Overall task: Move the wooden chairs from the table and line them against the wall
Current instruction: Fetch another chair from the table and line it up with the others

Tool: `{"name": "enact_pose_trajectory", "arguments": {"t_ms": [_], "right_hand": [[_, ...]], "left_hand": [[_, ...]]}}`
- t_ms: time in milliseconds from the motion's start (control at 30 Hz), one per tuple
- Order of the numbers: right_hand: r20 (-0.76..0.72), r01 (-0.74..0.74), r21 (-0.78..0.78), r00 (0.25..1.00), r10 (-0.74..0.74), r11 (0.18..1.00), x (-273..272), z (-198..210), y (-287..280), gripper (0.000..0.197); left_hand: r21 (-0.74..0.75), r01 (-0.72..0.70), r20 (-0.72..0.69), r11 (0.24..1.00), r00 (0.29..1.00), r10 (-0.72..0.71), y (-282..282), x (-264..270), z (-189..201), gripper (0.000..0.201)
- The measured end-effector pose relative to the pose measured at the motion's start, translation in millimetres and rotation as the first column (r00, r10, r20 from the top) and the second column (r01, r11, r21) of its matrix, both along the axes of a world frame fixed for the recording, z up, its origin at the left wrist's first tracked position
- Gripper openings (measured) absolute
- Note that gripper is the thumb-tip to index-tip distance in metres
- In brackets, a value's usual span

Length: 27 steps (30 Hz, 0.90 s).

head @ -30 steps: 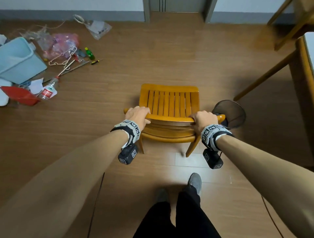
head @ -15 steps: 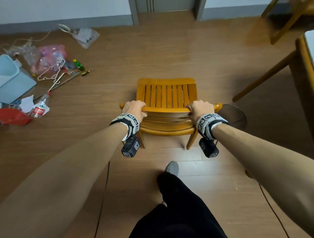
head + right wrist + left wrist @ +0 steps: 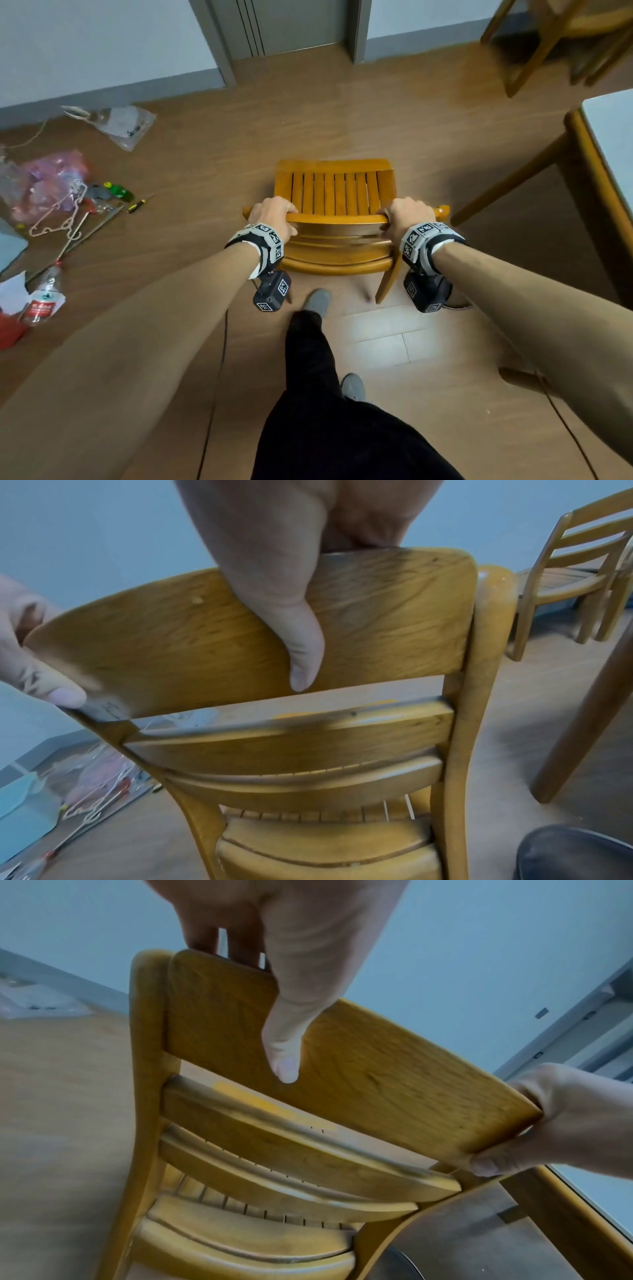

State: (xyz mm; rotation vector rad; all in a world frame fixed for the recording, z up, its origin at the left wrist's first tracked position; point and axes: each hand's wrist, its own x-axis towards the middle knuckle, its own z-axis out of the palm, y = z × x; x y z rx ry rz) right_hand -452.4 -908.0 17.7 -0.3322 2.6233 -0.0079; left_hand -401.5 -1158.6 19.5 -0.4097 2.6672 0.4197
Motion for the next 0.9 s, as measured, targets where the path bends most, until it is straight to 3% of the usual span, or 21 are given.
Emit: {"name": "enact_pose_trajectory", "arguments": {"t_ms": [233,400,667,900], "right_hand": [[-0.012,0.092,0.027,0.996,-0.092,0.995,-108,20,-17,0.009],[0.037,0.169,0.041,0.985,-0.171,0.985,-154,12,-2,0.009],[0.05,0.304,0.026,0.951,-0.304,0.952,-243,-10,58,0.021],[0.042,0.369,0.025,0.928,-0.37,0.929,-366,-21,131,0.021]], "left_hand": [[-0.055,0.179,-0.024,0.982,0.983,-0.18,-21,-143,12,0.024],[-0.065,0.34,0.067,0.938,0.94,-0.336,-8,-226,-2,0.04],[-0.041,0.486,0.108,0.873,0.871,-0.48,58,-356,-22,0.038],[-0.033,0.556,0.117,0.83,0.827,-0.549,133,-488,-24,0.038]]}}
